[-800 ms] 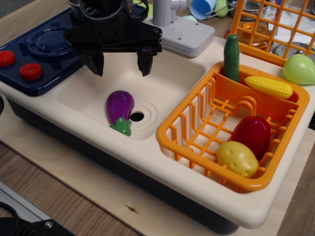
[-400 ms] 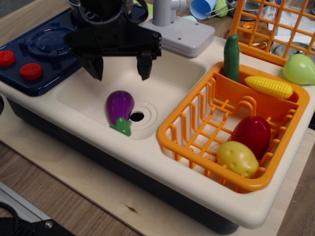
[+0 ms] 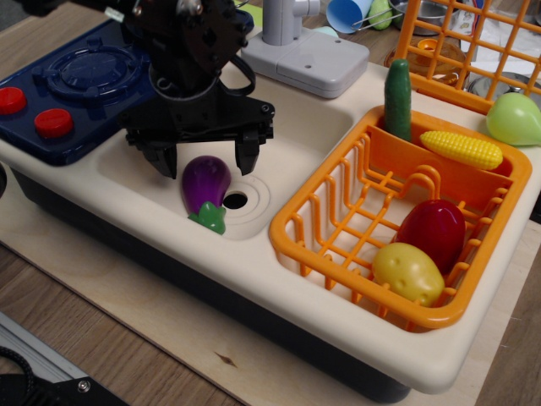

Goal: Put eggplant into pan

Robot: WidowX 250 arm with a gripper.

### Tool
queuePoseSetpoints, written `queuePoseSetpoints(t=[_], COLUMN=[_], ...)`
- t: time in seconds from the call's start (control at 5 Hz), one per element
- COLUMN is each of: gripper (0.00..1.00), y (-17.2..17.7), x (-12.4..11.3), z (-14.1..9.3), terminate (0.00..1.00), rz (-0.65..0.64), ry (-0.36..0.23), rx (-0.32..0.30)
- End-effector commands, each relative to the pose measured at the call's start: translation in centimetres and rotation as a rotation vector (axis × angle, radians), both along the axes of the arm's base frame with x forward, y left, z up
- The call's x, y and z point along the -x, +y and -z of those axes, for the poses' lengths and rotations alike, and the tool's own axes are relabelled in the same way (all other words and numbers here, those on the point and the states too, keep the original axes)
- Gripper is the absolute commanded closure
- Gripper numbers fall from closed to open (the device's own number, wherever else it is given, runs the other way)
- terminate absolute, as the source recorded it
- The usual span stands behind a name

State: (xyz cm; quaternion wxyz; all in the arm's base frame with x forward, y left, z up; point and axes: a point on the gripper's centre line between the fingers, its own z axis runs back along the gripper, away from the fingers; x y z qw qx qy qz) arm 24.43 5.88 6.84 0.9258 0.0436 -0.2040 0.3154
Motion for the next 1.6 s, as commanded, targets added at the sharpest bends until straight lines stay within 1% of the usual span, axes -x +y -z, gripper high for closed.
queuePoseSetpoints(t=[0.0,0.2,0.4,0.6,0.8,1.0,1.2,1.4], gripper=[0.0,0.0,1.0,1.0,1.0,1.0,1.0,1.0], y=[0.2,0.1,-0.1,-0.2,0.6,1.7,2.8,5.0], x=[-0.6,-0.4,-0.6,-0.8,-1.0,-0.6,0.5,0.6], z=[1.7,2.5,1.9,-1.1,-5.7,-8.6,-11.0,-12.1], terminate=[0.0,0.0,0.0,0.0,0.0,0.0,0.0,0.0], rz=[0.017,0.01,-0.001,-0.012,-0.01,-0.008,0.01,0.055], ry=[-0.053,-0.056,-0.038,0.012,0.069,0.096,0.091,0.035], rx=[0.008,0.015,0.02,-0.005,-0.058,-0.116,-0.215,-0.289])
